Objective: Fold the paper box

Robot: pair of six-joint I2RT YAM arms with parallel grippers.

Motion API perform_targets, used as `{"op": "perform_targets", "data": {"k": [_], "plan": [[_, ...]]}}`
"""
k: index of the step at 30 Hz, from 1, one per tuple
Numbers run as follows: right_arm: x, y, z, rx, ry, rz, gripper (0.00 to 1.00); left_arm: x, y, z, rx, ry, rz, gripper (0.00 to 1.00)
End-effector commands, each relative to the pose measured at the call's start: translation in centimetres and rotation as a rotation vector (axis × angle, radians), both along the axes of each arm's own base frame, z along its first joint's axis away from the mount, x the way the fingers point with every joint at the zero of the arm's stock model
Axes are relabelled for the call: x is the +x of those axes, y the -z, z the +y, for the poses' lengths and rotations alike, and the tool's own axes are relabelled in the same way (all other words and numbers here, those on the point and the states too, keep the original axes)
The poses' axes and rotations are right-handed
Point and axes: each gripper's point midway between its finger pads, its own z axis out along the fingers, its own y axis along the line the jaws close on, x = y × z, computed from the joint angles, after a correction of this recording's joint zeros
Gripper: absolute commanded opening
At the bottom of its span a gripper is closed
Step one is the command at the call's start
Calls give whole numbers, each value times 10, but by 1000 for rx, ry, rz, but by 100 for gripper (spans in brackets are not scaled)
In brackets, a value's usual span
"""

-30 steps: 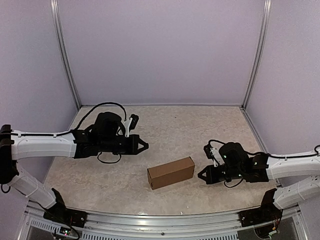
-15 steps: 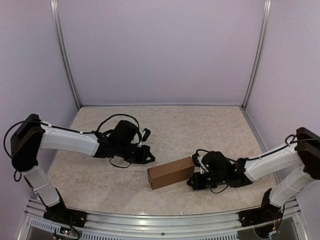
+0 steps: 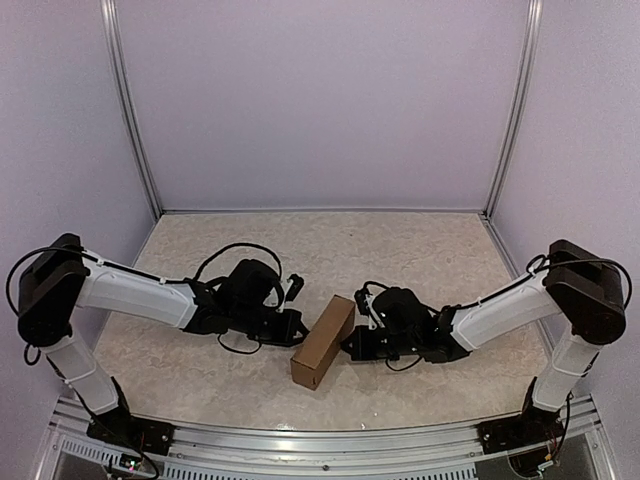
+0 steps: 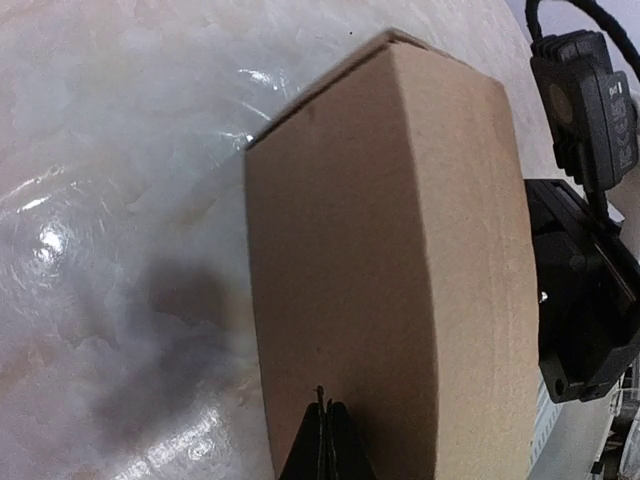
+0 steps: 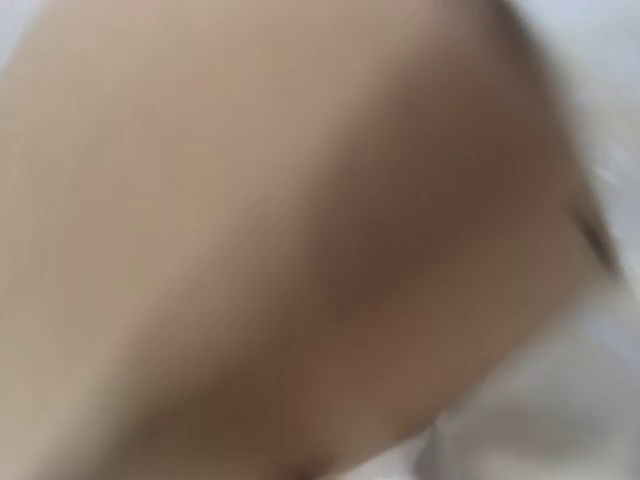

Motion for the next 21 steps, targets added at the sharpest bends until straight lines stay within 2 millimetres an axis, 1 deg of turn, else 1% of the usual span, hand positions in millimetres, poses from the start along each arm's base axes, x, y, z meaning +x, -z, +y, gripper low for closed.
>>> {"op": "perform_targets", "data": {"k": [1,4,6,9,12,15,21], "plan": [[7,-7,30,42,-52,-25,0,-8,-11,2,-25,-24,-29,0],[11,-6,43,42,-76,-26,0,-12,-11,10,-14,-46,-34,0],[12,-5,47,41,-85,-28,0,-16,-10,16,-4,-62,-36,0],[13,-1,47,32,-87,-26,0,-20,-13,26,1,-84,-46,0],[9,6,44,21,-96,-10,0,-21,-17,32,0,-95,-58,0],[3,11,43,26,-113,8,0,-20,-25,32,-11,-96,-76,0],[-4,21,35,19,-115,32,0,-18,-34,18,-27,-64,-91,0]]}}
